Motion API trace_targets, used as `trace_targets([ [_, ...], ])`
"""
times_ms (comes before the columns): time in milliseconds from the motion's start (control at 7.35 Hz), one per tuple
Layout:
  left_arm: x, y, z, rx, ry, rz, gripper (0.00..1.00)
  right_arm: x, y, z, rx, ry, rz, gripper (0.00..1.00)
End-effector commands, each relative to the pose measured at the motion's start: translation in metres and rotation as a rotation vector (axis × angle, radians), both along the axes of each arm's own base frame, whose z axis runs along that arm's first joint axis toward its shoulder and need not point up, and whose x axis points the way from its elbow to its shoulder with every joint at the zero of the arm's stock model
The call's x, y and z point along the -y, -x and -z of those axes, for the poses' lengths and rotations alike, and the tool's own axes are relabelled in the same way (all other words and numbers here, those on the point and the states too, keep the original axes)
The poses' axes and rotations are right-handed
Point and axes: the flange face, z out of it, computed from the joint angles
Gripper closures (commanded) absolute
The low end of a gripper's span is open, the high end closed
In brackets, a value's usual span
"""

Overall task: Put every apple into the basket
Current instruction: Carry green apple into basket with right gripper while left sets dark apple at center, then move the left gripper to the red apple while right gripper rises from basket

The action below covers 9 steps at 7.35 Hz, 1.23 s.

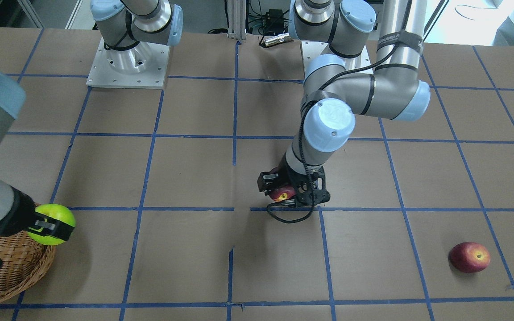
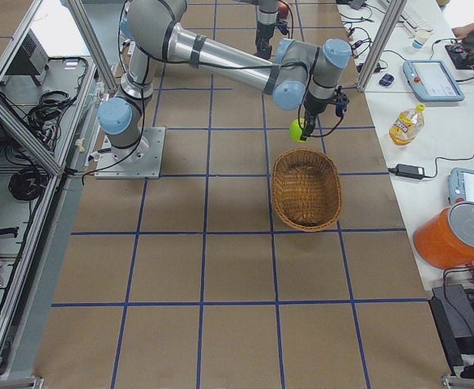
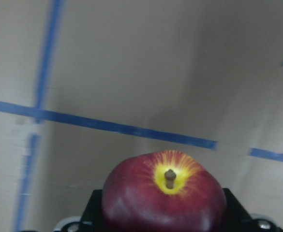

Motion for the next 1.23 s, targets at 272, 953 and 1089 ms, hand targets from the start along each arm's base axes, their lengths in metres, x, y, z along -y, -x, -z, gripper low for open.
trace_targets([
  [272,-0.001,0.037,0.029,0.003,0.024,-0.008,0.0,0.013,0.137,0.063,-0.089,0.034,-0.16,1.0],
  [953,0.042,-0.088,-0.105,0.106,0.037,0.101,0.0,0.014,0.175,0.115,-0.106,0.034,-0.201,0.69],
  [1089,0.057,-0.14,-0.141,0.183,0.082,0.208,0.0,0.012,0.178,0.119,-0.1,0.028,-0.196,0.22],
])
